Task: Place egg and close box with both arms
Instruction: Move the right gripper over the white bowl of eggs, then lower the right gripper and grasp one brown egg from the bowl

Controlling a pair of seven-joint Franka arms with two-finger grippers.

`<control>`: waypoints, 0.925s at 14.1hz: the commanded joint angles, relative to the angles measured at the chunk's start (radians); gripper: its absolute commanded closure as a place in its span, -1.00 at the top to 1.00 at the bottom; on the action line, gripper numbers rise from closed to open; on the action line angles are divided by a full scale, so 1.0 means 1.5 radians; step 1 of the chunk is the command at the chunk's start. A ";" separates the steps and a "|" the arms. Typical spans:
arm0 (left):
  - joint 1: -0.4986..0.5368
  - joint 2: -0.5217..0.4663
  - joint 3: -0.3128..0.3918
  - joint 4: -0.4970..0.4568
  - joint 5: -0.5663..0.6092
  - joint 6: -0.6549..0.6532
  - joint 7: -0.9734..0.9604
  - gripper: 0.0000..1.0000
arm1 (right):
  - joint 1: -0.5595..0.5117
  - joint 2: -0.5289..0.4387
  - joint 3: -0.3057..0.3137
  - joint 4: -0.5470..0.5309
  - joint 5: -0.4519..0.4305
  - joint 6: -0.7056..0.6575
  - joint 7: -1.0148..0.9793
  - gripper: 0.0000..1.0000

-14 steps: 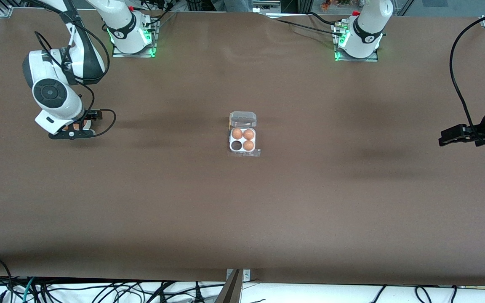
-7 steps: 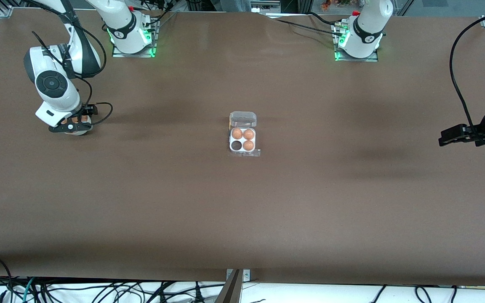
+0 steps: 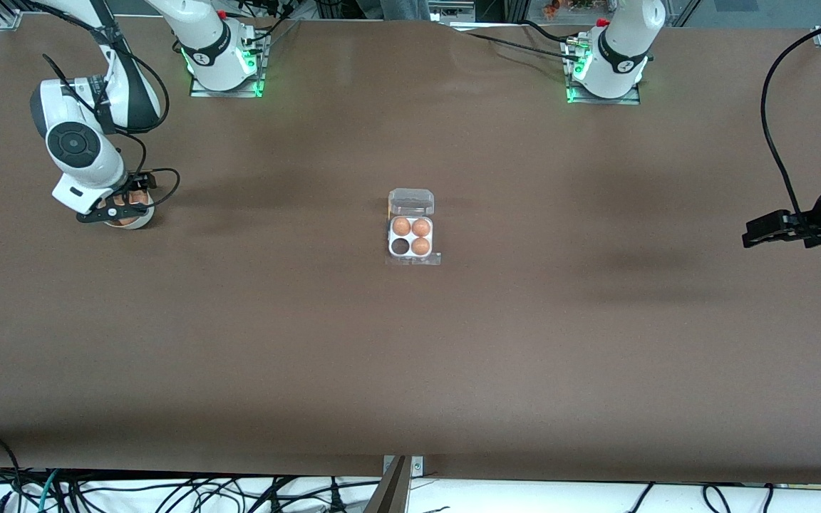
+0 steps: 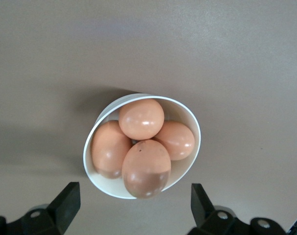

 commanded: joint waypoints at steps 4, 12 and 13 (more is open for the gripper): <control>0.003 0.008 -0.002 0.019 -0.010 -0.005 0.013 1.00 | -0.002 0.018 -0.013 -0.007 -0.017 0.030 -0.007 0.82; 0.003 0.008 -0.002 0.020 -0.009 -0.005 0.013 1.00 | -0.004 0.020 -0.013 0.003 -0.016 0.023 -0.008 0.09; 0.003 0.008 -0.002 0.019 -0.009 -0.006 0.013 1.00 | -0.004 0.020 -0.013 0.006 -0.016 0.022 -0.008 0.08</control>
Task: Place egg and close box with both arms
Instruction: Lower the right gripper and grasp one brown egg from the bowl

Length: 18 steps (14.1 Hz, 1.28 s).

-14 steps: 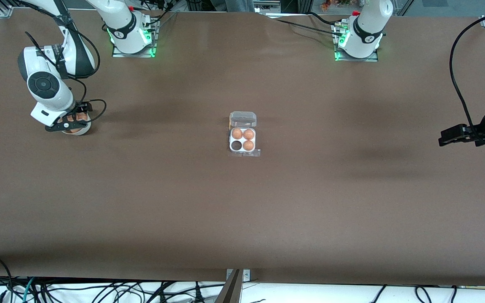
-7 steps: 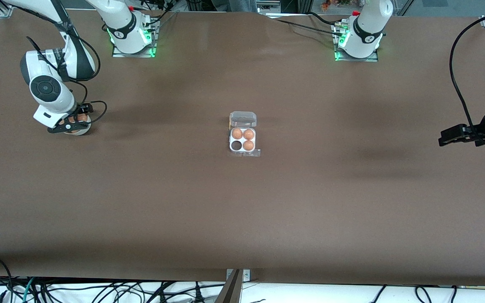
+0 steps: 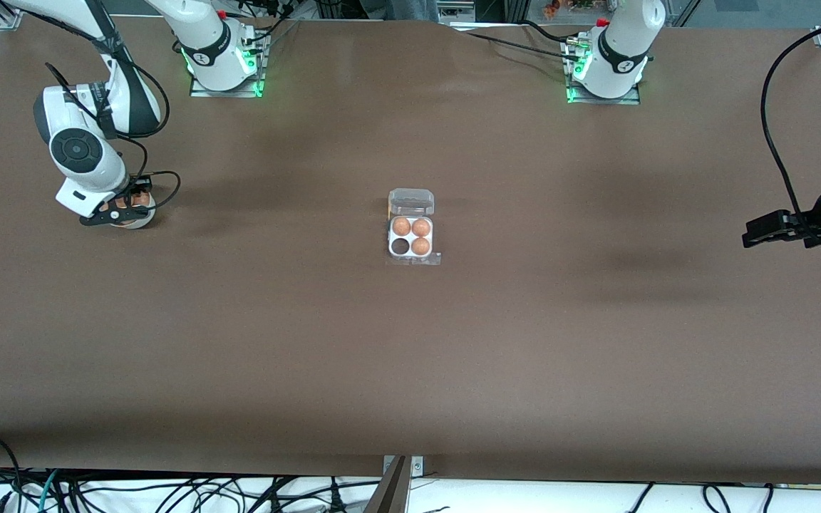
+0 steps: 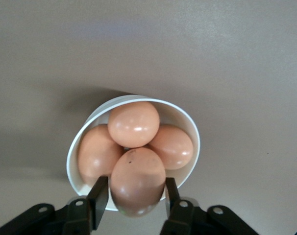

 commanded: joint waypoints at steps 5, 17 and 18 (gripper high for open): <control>0.003 0.008 -0.002 0.020 -0.009 -0.005 0.013 1.00 | -0.005 -0.006 -0.001 0.014 -0.009 0.003 -0.011 -0.10; 0.001 0.007 -0.004 0.024 -0.007 -0.006 0.012 1.00 | -0.004 -0.007 0.003 0.040 -0.001 -0.046 -0.010 -0.32; 0.001 0.007 -0.003 0.024 -0.007 -0.005 0.012 1.00 | -0.003 -0.007 0.004 0.043 0.000 -0.050 -0.010 -0.31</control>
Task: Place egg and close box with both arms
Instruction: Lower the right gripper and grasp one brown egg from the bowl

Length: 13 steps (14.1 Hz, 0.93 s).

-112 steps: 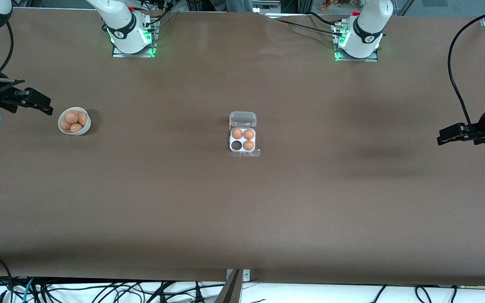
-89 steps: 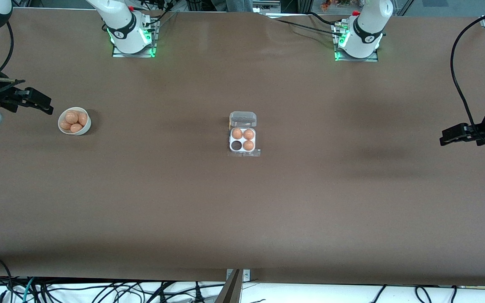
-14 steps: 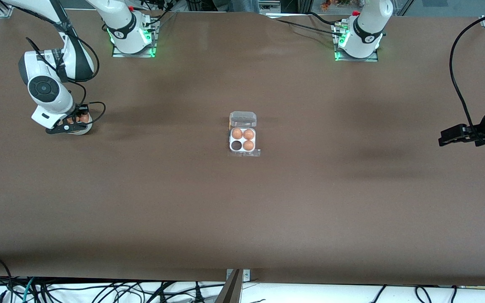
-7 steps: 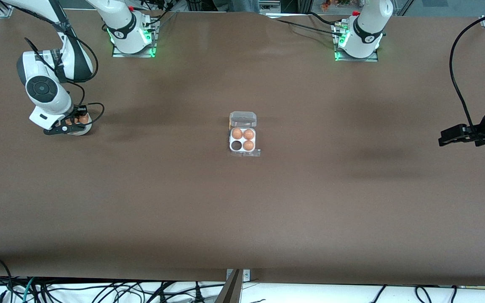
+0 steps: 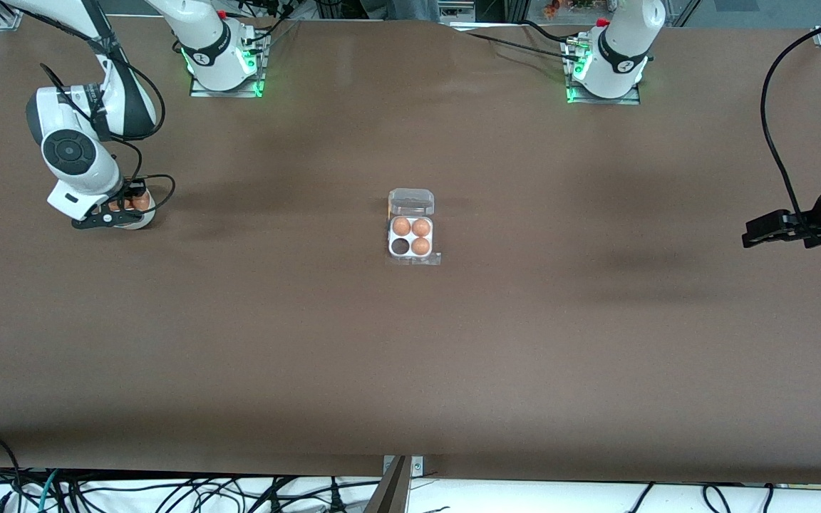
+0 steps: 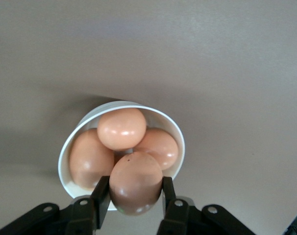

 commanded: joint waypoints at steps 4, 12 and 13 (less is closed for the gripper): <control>0.004 0.007 -0.001 0.021 -0.008 -0.006 0.013 1.00 | -0.003 -0.008 0.007 0.017 0.001 -0.030 -0.009 -0.37; 0.004 0.008 -0.001 0.021 -0.006 -0.005 0.013 1.00 | 0.023 0.009 0.086 0.158 0.120 -0.189 -0.008 -0.37; 0.004 0.008 -0.001 0.021 -0.006 -0.006 0.013 1.00 | 0.035 0.022 0.092 0.194 0.150 -0.225 -0.008 -0.37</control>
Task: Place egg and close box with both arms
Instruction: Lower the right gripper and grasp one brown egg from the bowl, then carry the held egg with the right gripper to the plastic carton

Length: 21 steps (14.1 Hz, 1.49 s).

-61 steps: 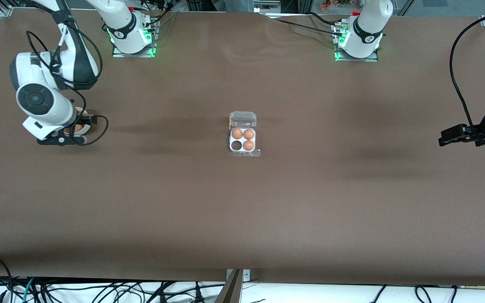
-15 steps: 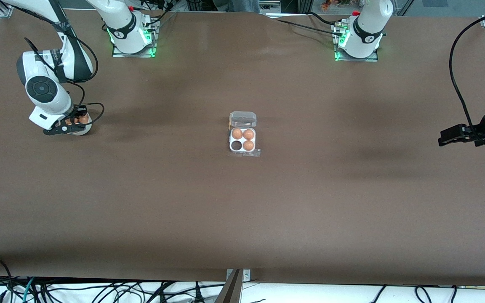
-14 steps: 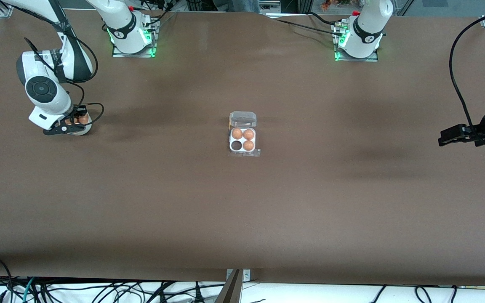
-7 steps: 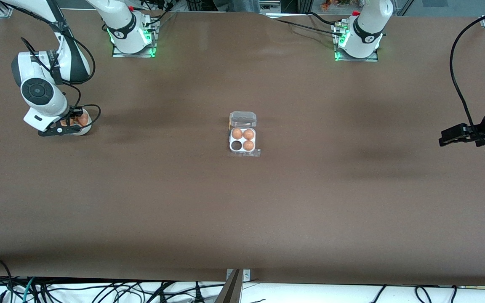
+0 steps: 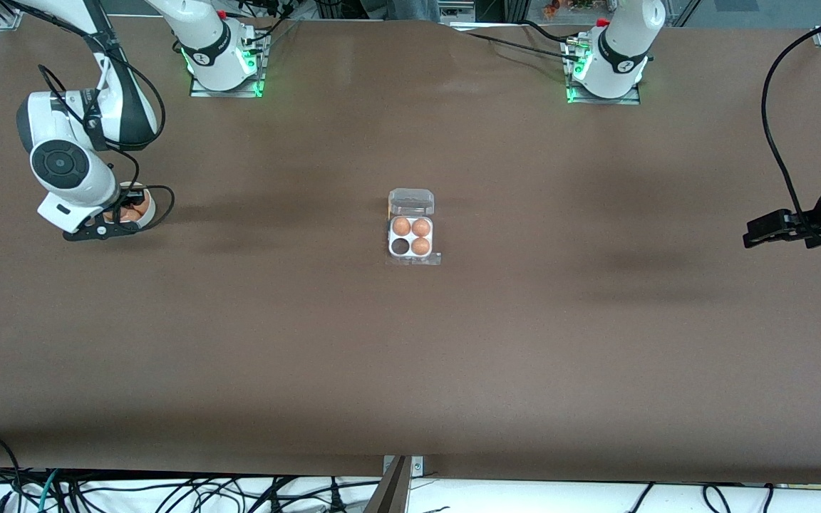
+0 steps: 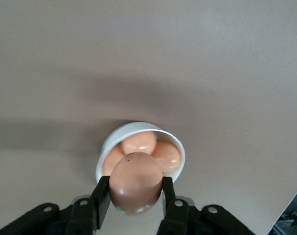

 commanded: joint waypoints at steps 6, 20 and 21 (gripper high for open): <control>0.003 0.008 0.000 0.018 -0.005 -0.006 0.013 1.00 | 0.128 0.122 0.018 0.275 0.182 -0.208 0.052 -0.37; 0.004 0.009 0.000 0.018 -0.004 -0.006 0.013 1.00 | 0.369 0.305 0.018 0.515 0.399 -0.213 0.453 -0.37; 0.004 0.009 0.000 0.018 -0.004 -0.005 0.013 1.00 | 0.377 0.316 0.018 0.530 0.408 -0.213 0.470 -0.37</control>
